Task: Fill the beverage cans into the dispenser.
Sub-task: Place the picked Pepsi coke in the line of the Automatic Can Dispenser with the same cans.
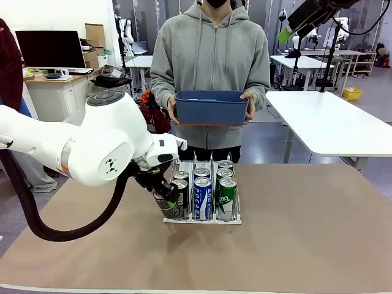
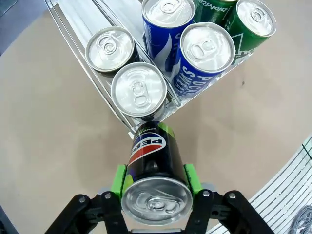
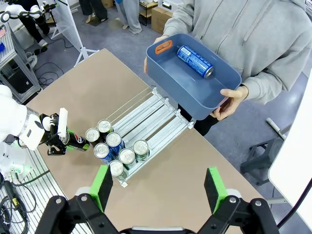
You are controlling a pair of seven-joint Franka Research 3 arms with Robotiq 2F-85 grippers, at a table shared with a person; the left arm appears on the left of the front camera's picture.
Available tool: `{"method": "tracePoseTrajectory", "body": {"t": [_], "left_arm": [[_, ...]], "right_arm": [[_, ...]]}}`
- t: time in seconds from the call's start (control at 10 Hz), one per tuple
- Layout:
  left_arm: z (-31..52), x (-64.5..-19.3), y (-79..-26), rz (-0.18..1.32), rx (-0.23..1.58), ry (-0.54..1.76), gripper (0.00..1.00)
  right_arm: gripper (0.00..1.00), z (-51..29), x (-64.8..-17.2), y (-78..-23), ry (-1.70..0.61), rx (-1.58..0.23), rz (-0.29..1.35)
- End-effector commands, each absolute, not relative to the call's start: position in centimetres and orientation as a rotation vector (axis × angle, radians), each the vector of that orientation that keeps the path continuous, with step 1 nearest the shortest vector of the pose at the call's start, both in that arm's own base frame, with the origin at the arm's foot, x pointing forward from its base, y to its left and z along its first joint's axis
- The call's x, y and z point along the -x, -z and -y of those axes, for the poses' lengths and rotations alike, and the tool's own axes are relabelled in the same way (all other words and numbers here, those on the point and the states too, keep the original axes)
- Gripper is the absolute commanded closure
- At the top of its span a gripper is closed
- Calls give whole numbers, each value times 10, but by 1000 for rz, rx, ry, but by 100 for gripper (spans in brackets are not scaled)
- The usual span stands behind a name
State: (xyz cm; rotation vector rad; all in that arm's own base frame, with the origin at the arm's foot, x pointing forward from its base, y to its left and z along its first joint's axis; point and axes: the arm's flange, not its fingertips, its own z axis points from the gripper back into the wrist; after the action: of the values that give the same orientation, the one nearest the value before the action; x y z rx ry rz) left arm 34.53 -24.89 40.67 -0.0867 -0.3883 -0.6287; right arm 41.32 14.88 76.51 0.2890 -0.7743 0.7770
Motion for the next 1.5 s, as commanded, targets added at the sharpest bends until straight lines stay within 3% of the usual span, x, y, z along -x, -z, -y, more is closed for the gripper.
{"method": "tracePoseTrajectory", "body": {"t": [0.0,0.2,1.4], "left_arm": [[248,-344,-412,400,97,629,42],[252,-345,-407,332,101,649,42],[279,-402,-415,421,46,572,42]], "right_arm": [[0,-147,-410,-762,-778,-288,770],[0,-147,-410,-762,-778,-288,770],[0,-147,-410,-762,-778,-288,770]]}}
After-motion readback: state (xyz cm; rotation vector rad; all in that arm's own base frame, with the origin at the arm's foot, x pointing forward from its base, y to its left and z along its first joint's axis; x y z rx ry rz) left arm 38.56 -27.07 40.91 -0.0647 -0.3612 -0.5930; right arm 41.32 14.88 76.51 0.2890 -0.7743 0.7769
